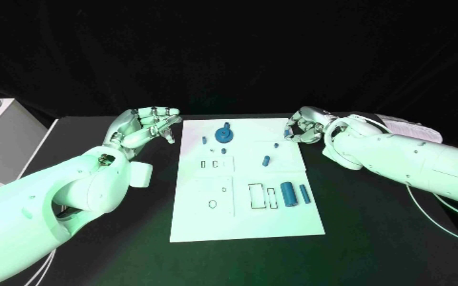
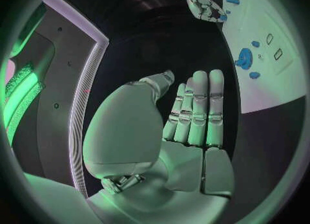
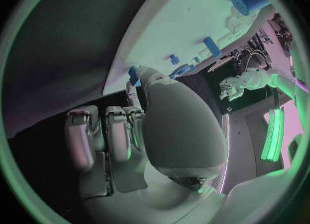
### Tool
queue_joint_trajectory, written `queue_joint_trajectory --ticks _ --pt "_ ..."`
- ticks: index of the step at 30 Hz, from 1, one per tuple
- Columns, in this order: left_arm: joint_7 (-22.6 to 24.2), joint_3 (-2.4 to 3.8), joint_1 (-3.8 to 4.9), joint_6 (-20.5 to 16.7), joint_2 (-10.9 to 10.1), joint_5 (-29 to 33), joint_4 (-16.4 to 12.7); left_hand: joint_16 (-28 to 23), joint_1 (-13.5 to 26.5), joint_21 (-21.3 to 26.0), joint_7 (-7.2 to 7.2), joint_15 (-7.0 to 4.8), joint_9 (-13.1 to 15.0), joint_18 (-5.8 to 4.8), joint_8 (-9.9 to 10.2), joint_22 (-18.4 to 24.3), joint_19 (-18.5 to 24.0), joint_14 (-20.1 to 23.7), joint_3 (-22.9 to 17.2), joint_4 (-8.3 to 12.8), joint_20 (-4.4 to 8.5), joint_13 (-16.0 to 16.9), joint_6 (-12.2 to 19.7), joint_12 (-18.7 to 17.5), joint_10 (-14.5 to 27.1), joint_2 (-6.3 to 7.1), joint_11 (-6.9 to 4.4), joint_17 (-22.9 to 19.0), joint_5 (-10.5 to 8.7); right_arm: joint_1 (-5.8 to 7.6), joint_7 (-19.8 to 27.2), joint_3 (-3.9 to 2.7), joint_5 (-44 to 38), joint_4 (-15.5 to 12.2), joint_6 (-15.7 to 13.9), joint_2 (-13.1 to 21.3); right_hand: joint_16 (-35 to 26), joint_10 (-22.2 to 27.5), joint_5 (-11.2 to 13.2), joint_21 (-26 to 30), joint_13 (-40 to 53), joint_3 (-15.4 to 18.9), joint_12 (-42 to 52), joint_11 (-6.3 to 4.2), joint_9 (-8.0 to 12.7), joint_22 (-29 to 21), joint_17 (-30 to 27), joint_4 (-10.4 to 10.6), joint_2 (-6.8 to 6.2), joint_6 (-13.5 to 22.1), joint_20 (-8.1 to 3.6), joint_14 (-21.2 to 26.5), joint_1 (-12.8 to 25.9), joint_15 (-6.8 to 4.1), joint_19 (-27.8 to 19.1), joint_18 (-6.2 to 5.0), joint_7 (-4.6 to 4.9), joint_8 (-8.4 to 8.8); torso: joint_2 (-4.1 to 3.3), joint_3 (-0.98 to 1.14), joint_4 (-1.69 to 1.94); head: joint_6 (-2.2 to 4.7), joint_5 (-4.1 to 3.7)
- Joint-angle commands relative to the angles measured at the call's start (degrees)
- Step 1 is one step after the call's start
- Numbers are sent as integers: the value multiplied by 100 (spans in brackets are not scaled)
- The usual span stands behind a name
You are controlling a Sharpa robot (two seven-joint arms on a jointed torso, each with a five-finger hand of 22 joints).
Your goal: Assemble the parts on the task board
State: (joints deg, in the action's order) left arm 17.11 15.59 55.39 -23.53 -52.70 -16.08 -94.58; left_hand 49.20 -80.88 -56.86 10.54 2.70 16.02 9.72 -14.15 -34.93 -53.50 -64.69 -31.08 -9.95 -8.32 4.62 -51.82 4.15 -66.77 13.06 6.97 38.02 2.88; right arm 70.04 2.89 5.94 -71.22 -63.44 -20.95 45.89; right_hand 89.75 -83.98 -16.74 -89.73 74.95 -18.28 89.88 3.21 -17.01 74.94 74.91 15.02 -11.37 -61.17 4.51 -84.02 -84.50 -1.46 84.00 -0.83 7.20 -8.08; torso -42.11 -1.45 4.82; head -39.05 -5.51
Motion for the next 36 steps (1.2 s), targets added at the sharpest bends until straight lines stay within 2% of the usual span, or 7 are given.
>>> queue_joint_trajectory --ticks 1,5,12,13,20,29,36 --pt "18 4 0 88 7 -6 -4 24 58 -37 26 0 8 79 25 -12 51 26 -42 -2 -2 6 -14 -5 7 -2 1 -1 1 -2 -150 -11 9 -175 -455 39 25 -602 -32 -27 1505 -44 12 -64 -8 1506 1509 -9 27 -46 -25 -598 44 -39 600 83 -19 -27 4 2 -2 7 12" --pt "17 4 -1 88 5 -6 5 24 58 -37 26 0 8 79 25 -12 51 26 -42 -2 -2 6 -14 -5 7 -2 1 -1 1 28 -294 -47 77 -512 -610 124 25 -602 -34 -27 1505 -58 12 -73 -9 1506 1509 -21 25 -49 -25 -598 36 -32 600 83 -22 -31 14 -2 -15 5 27" --pt "13 4 -1 86 10 -6 30 24 58 -37 26 0 8 79 25 -12 51 26 -42 -2 -2 6 -14 -5 7 -2 1 -1 1 132 -630 -78 68 -1239 -752 182 25 -602 -36 -27 1505 -69 12 -76 -11 1506 1509 -26 29 -56 -23 -598 34 -28 600 83 -23 -38 12 -2 -16 30 41" --pt "12 4 -1 86 13 -6 34 24 58 -37 26 0 8 79 25 -12 51 26 -42 -2 -2 6 -14 -5 7 -2 1 -1 1 145 -750 -81 29 -1416 -771 147 25 -602 -36 -27 1505 -69 12 -76 -11 1506 1509 -26 29 -56 -23 -598 34 -28 600 83 -23 -38 17 -7 -20 27 54" --pt "3 3 -4 95 32 -5 48 24 58 -37 26 0 8 79 25 -12 51 26 -42 -2 -2 6 -14 -5 7 -2 1 -1 1 134 -1332 -66 -154 -1973 -871 -138 25 -602 -38 -27 1505 -91 12 -78 -16 1506 1509 -35 40 -68 -21 -598 32 -22 600 83 -26 -50 22 -13 -20 18 74" --pt "-16 1 -10 102 46 -5 60 24 58 -37 26 0 8 79 25 -12 51 26 -42 -2 -2 6 -14 -5 7 -2 1 -1 1 -38 -2089 -5 -594 -2414 -1184 -527 25 -602 -17 -27 1505 -102 12 -76 -23 1506 1509 -3 29 -74 -11 -598 129 -9 600 83 -22 -71 11 -18 -14 0 110" --pt "-26 0 -20 97 48 -3 61 30 60 -53 28 3 11 78 27 -22 63 29 -53 6 -4 7 -12 -3 6 -6 3 -4 1 -201 -2467 39 -890 -2466 -1317 -789 25 -602 -16 -27 1505 -106 12 -77 -28 1506 1509 14 24 -82 -8 -598 180 -8 600 83 -24 -85 7 -18 -12 -31 103"
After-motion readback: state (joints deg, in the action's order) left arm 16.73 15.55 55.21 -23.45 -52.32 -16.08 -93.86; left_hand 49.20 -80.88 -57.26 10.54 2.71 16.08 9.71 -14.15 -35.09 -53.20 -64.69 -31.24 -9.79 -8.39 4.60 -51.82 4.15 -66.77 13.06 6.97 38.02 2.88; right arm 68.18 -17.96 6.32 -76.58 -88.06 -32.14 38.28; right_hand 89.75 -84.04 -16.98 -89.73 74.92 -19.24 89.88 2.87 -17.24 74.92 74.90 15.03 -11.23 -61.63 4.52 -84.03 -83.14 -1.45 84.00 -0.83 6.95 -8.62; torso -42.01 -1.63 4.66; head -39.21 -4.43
